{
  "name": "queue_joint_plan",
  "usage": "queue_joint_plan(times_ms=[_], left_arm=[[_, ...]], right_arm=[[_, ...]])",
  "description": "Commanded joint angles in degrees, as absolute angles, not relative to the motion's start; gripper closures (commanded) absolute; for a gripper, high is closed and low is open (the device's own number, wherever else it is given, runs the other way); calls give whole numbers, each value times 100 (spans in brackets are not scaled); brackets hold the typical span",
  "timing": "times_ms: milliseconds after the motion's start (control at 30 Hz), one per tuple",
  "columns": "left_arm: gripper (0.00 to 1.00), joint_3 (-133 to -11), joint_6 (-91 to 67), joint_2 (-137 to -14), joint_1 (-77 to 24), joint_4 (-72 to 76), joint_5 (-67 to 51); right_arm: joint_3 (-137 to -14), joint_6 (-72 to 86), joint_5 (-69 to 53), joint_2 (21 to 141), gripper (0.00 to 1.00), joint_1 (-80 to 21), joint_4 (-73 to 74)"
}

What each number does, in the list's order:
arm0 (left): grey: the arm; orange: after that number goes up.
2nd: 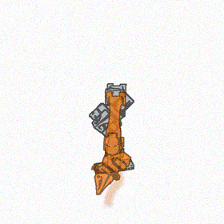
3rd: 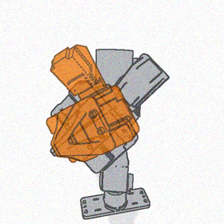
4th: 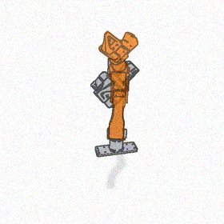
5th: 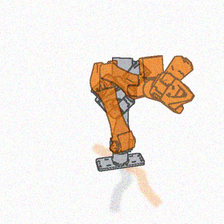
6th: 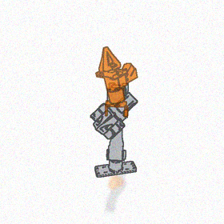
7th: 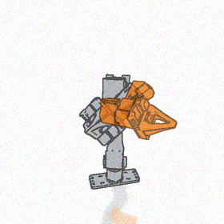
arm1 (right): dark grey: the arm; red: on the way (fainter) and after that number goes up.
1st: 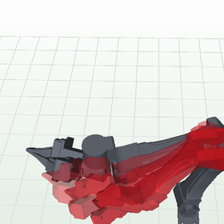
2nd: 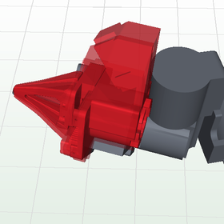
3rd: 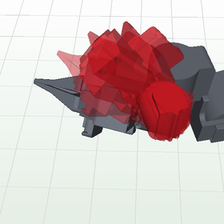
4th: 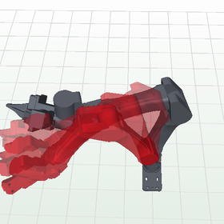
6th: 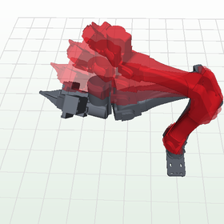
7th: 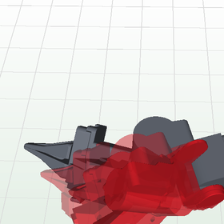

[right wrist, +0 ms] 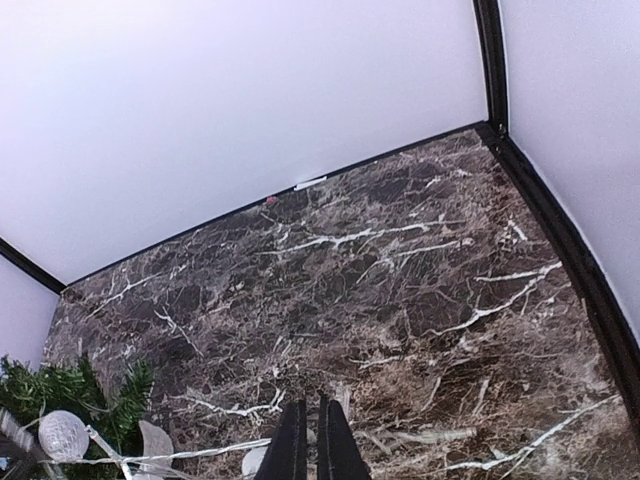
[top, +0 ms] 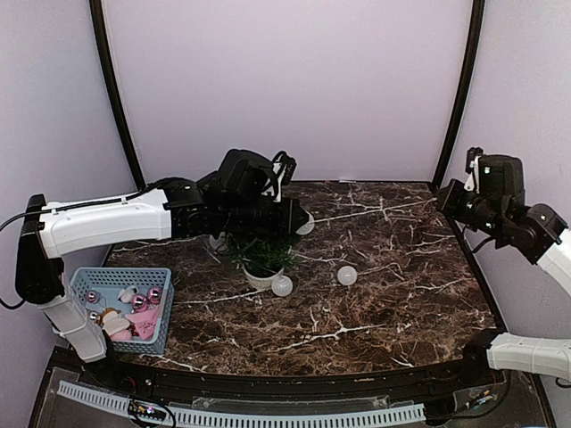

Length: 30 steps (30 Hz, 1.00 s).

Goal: Decorate the small christmas tree
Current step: Adjust the side of the string light at the center of the board.

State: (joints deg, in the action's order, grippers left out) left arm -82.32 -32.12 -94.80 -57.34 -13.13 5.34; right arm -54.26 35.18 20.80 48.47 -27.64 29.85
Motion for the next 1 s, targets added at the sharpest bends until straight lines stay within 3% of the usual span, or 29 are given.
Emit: queue_joint_plan(times_ms=[0,133,267,433,633,667,767,833,967], left_arm=[[100,-8077,-3087,-9087,-5621,-1735,882],[100,-8007,-3086,-9027,-5593,-1720,887],[100,-7993,-3066,-9026,-5566,-1654,819],[100,-8027,-2953,-9046,-5563,-1629,742],[100,-8037,-2846,-9057,-5559,-1540,526],[100,-8039,-2808,-9073,-5557,-1488,469],[100,-8065,-2711,-9165,-5563,-1323,115],[100,-8098,-2635,-9227,-5563,-1277,-76],[100,-8215,-2558,-9334,-5564,-1330,-306]], right_arm=[[-6159,3328,3718,4709,100,-2541,4011],[-6720,3192,3665,4582,100,-2535,4047],[-6609,2952,2259,4401,100,-2538,3415],[-5801,3249,521,4532,100,-2545,2418],[-4473,4164,398,4639,100,-2546,2015],[-4232,4328,427,4632,95,-2541,1992],[-3624,4507,230,4684,62,-2543,1695],[-3340,4352,-310,4754,46,-2548,1382],[-2997,3673,-1314,4790,30,-2663,448]])
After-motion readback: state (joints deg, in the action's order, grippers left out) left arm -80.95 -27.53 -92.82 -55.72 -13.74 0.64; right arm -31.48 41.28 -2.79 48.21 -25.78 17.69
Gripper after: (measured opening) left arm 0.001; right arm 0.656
